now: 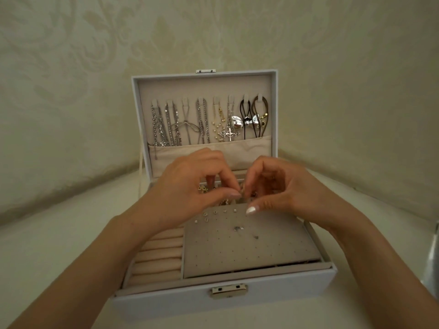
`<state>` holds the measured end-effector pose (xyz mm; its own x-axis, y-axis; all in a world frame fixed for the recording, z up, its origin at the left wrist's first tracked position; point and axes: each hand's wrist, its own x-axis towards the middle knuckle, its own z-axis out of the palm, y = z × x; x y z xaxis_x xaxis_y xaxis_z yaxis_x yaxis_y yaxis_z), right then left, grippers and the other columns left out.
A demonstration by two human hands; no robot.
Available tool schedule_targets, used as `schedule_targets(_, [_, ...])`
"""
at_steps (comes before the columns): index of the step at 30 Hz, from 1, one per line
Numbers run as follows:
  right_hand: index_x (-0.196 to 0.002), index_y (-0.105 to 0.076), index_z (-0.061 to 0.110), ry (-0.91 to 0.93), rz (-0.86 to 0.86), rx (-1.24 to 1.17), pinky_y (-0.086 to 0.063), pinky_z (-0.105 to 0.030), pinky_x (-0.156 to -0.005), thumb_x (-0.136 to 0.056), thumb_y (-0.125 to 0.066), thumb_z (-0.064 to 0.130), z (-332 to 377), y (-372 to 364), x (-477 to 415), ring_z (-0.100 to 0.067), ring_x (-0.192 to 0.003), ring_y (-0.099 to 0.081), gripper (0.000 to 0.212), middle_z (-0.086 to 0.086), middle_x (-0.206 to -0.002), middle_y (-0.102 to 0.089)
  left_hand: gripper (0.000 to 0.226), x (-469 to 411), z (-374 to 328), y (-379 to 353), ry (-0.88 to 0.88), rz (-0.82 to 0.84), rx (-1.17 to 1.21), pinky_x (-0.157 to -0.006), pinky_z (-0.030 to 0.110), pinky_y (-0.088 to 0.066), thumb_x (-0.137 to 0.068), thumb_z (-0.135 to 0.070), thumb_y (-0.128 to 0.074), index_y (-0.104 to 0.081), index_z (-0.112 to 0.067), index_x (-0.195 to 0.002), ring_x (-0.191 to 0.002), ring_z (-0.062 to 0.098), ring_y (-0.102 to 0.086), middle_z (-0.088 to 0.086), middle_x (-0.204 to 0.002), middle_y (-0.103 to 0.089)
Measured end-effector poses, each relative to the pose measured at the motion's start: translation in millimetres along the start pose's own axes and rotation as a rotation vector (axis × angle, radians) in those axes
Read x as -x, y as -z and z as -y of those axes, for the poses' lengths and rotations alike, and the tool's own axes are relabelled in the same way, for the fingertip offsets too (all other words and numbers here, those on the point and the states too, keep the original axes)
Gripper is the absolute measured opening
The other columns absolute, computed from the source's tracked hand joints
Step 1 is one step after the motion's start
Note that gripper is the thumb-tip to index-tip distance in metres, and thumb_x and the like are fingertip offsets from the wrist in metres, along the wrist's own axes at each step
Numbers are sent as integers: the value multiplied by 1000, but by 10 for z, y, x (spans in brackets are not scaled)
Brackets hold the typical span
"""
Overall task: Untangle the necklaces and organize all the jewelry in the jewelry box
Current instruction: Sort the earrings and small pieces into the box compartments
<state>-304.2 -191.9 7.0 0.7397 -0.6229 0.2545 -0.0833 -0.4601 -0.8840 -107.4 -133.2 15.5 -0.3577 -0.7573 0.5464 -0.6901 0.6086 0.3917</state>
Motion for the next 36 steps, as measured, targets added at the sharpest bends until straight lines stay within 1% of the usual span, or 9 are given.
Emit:
schedule_targets(2, [-75,-67,20,-20,90,119,-39,-14,-57,-63,-81,15,-10,-11,19,-3,-60,-48,20,13,-71,-63,21,39,91,-1,46,39,-44,-64,29,-46,-73,-48,-59,-67,-29,-74,-70,3,-49,-15,-72,-58])
schedule_targets(4, [-76,-72,21,-2,151,167,-37,-11,-57,-63,-83,19,-23,-37,28,-1,-60,-48,17,15,-71,-61,22,70,168,-27,68,81,-68,-64,31,-45,-71,-50,-60,-66,-29,-76,-72,1,-49,-17,-70,-58])
schedule_targets(8, [-79,-74,24,50,196,214,-40,-17,-58,-66,-82,20,-67,-34,12,-12,-63,-50,16,12,-73,-59,27,95,217,-31,118,90,-40,-67,33,-47,-69,-53,-59,-65,-33,-84,-74,4,-52,-14,-71,-61])
schedule_targets(11, [-78,-74,21,63,198,204,-43,-24,-60,-68,-82,18,-80,-33,9,-18,-66,-53,13,11,-74,-61,27,106,236,-7,145,80,-17,-68,38,-48,-68,-54,-59,-65,-34,-85,-74,6,-53,-14,-75,-62])
schedule_targets(15, [-76,-74,21,49,197,189,-47,-34,-64,-70,-81,17,-86,-30,13,-21,-68,-55,10,10,-75,-62,28,123,248,23,143,110,-6,-67,36,-47,-68,-54,-60,-65,-34,-87,-74,3,-51,-19,-76,-61])
schedule_targets(24, [-73,-73,21,16,184,156,-46,-38,-63,-70,-81,17,-68,-23,14,-29,-68,-54,9,7,-73,-64,22,154,234,28,119,193,18,-68,41,-48,-70,-52,-63,-65,-38,-87,-79,7,-54,-16,-80,-63])
schedule_targets(31, [-73,-70,22,-8,176,165,-43,-28,-60,-75,-78,14,-58,-19,31,-22,-64,-51,12,13,-70,-62,20,177,203,52,68,238,-3,-66,41,-48,-72,-49,-65,-68,-31,-80,-78,8,-54,-15,-78,-62])
schedule_targets(34, [-74,-69,18,-12,169,163,-42,-25,-60,-77,-76,10,-49,-9,36,-16,-63,-49,11,14,-69,-61,30,194,197,111,85,289,-4,-70,37,-47,-74,-58,-60,-73,-32,-80,-81,8,-54,-15,-79,-61])
schedule_targets(36, [-74,-68,16,-12,161,165,-42,-26,-60,-78,-74,9,-48,-4,41,-18,-63,-49,11,14,-69,-61,36,218,185,157,70,324,-23,-71,34,-47,-78,-64,-54,-75,-34,-84,-84,8,-54,-16,-82,-60])
